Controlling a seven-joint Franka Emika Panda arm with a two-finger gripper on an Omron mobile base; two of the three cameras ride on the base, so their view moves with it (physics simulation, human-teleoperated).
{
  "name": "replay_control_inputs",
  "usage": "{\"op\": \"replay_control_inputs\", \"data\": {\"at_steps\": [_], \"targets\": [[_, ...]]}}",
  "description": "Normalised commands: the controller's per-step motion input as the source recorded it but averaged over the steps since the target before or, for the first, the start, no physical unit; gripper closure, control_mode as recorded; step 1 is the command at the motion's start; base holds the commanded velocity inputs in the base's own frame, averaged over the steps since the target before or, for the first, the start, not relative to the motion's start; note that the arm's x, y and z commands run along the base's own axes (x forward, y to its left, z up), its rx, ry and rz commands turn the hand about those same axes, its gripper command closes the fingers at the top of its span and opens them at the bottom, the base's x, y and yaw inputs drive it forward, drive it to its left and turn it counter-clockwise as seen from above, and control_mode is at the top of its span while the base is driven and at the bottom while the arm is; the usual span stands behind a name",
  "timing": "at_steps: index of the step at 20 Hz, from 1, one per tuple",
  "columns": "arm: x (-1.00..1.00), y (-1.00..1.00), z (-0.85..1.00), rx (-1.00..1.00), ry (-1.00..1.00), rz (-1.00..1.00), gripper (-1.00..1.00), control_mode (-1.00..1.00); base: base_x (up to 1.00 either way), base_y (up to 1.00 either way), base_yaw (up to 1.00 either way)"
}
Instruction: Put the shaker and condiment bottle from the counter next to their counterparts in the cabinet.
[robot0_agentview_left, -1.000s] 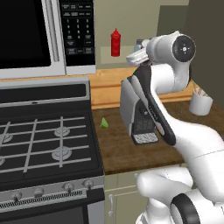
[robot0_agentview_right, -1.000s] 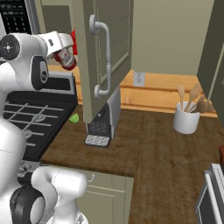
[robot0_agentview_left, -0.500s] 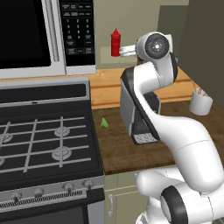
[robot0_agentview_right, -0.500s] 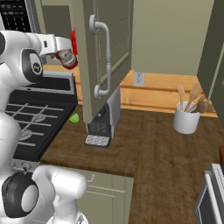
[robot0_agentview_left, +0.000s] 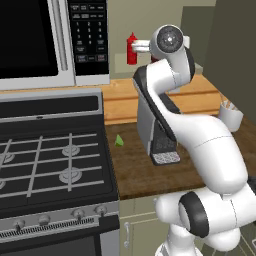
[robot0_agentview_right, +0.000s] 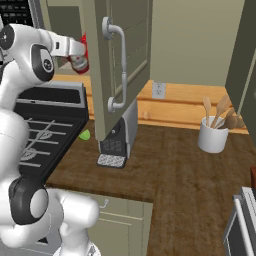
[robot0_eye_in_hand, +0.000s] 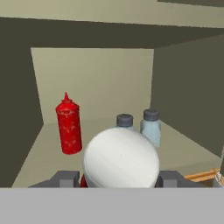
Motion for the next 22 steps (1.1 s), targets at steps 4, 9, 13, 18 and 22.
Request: {"op": "replay_control_inputs", "data": {"at_steps": [4,9,13,18,22], "targets": [[0.49,0.03,0.08,0.13,0.01,-0.02,1.0,-1.0,0.0,0.0,0.0],[0.53,0.02,0.01,0.11,0.05,-0.01,1.0,-1.0,0.0,0.0,0.0],[0.46,0.01,0.0,0.06,0.02,0.0,1.0,-1.0,0.0,0.0,0.0],[0.5,0.03,-0.01,0.0,0.01,0.0,1.0,-1.0,0.0,0.0,0.0],[0.42,0.04,-0.03,0.0,0.0,0.0,1.0,-1.0,0.0,0.0,0.0]]}}
